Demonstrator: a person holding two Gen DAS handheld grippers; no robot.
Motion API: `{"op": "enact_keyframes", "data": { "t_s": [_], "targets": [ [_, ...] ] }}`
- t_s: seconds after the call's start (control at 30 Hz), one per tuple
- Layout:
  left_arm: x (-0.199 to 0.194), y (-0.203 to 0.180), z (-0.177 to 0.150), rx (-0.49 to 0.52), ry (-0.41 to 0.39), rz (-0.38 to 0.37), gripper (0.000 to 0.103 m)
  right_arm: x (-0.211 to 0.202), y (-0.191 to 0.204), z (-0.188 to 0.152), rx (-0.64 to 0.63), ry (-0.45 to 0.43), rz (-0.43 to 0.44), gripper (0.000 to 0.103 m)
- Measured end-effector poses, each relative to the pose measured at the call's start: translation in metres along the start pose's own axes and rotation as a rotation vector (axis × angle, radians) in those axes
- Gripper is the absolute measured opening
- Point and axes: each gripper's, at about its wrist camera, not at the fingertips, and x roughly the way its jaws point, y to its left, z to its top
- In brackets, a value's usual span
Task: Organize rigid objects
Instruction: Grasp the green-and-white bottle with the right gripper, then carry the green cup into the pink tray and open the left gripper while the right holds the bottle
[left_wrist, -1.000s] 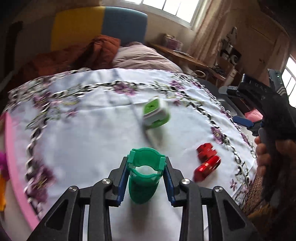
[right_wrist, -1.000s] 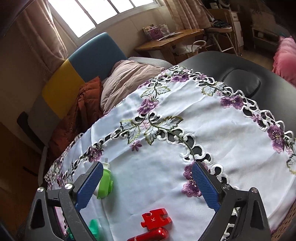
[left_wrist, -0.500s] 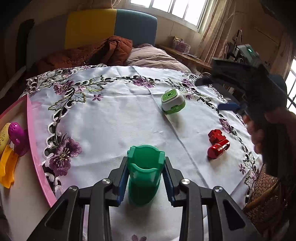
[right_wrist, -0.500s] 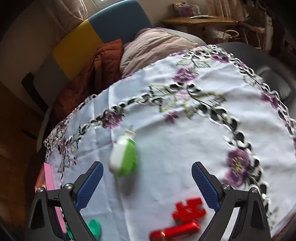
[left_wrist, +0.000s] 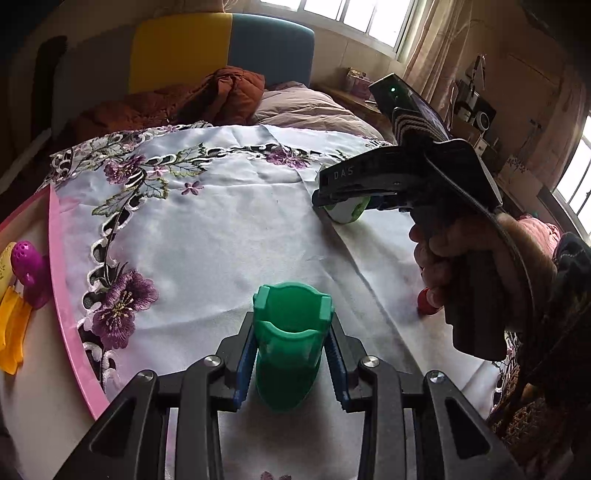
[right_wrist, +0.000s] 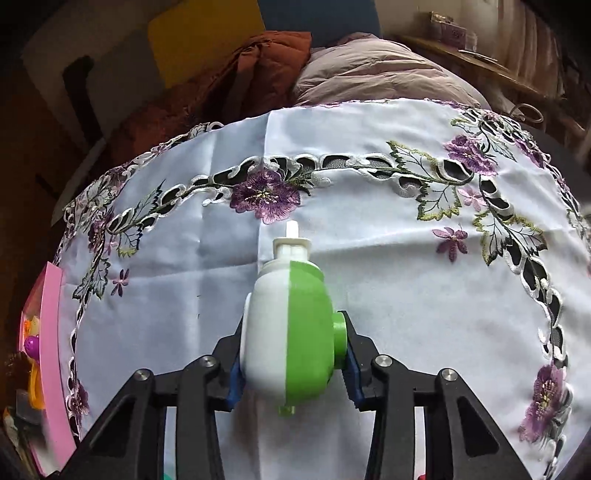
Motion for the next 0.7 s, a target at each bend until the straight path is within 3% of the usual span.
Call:
{"op": "enact_keyframes", "data": {
  "t_s": [0.13, 0.2, 0.4, 0.53, 0.63, 0.67, 0.7],
  "targets": [
    [0.001, -0.002, -0.001, 0.004, -0.004, 0.010, 0.035, 0.002, -0.002, 0.003, 0.005, 0.005, 0.012, 0.046],
    [0.001, -0.001, -0.002, 0.001, -0.006, 0.013, 0.035, 0.003, -0.004, 0.006, 0.015, 0.008, 0.030, 0.055],
    [-0.001, -0.004, -0.002, 0.011, -0.004, 0.030, 0.035, 0.004, -0.002, 0.012, 0.042, 0.016, 0.073, 0.063],
    [-0.006, -0.005, -0.003, 0.014, -0.002, 0.032, 0.035, 0.003, -0.004, 0.014, 0.068, 0.020, 0.092, 0.063],
    [-0.014, -0.006, -0.003, 0.015, -0.017, 0.034, 0.035, 0.002, -0.004, 0.013, 0.062, 0.009, 0.077, 0.056],
    [-0.016, -0.006, -0.003, 0.014, -0.020, 0.034, 0.035, 0.002, -0.004, 0.013, 0.055, 0.003, 0.063, 0.043],
    [-0.019, -0.006, -0.003, 0.013, -0.025, 0.033, 0.035, 0.003, -0.004, 0.013, 0.046, 0.000, 0.054, 0.042]
  ]
}}
